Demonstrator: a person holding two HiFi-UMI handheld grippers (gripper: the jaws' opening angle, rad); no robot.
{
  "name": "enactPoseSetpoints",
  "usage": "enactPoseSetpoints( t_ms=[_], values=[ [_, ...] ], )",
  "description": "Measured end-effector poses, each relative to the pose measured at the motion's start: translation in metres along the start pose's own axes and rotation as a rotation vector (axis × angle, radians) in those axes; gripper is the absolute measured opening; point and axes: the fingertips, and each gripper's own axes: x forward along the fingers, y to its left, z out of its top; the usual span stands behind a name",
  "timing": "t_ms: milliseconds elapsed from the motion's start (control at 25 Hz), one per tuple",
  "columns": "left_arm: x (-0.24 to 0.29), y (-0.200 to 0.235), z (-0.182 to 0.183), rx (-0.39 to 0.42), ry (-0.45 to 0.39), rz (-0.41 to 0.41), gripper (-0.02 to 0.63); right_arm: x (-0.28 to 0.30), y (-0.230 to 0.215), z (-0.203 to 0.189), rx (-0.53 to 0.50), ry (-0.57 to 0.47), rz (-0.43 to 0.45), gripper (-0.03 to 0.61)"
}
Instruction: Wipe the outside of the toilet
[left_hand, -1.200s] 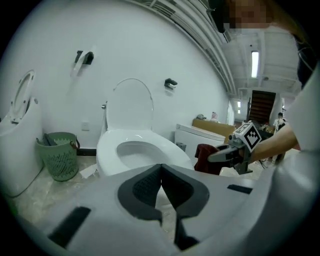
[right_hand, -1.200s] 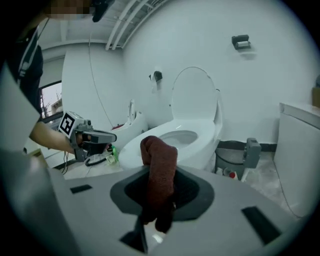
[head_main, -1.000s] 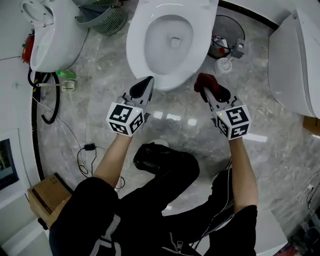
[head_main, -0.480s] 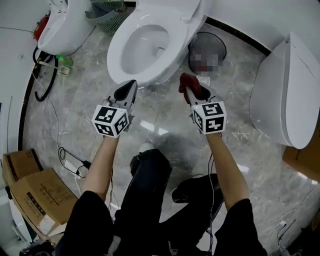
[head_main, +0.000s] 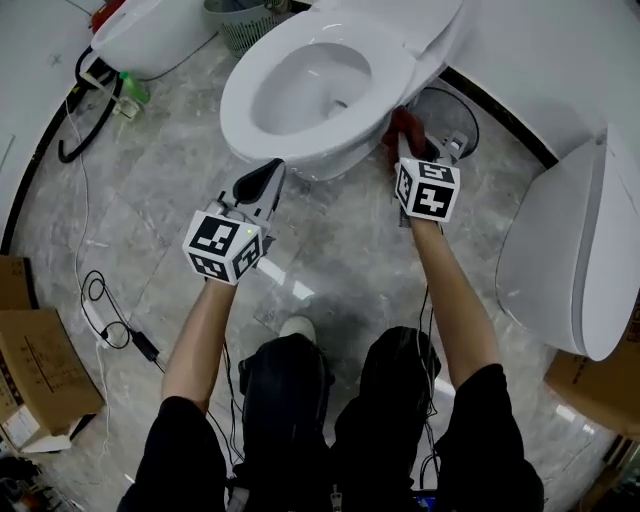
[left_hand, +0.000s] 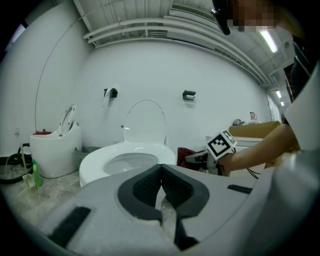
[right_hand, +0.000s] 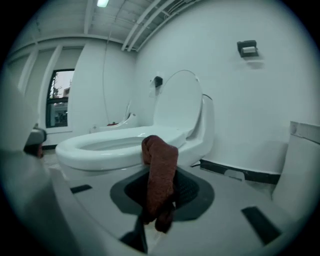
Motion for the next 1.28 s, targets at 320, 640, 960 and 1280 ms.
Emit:
enactPoseSetpoints(
  t_ms=[320, 640, 960, 1280],
  values=[
    [-0.011, 0.009, -0.030, -0.009, -0.001, 0.008, 0.008, 0.053, -0.050, -0.001, 0.047, 0.048, -0.197, 0.084],
    [-0.026, 0.030, -0.034, -0.018, -0.005, 0.063, 0.008, 0.071, -0.018, -0.012, -0.069, 0.044, -0.080, 0.084],
    [-0.037, 0.034, -0.043, -0.042, -0.019, 0.121, 0.008, 0.040, 0.028, -0.013, -0.122, -0.051, 0.013, 0.084],
    [-0.058, 0.037, -0.055, -0.071, -0.020, 0.173, 0.008, 0.001, 0.098, -0.025, -0.140, -0.119, 0.187, 0.084]
  ],
)
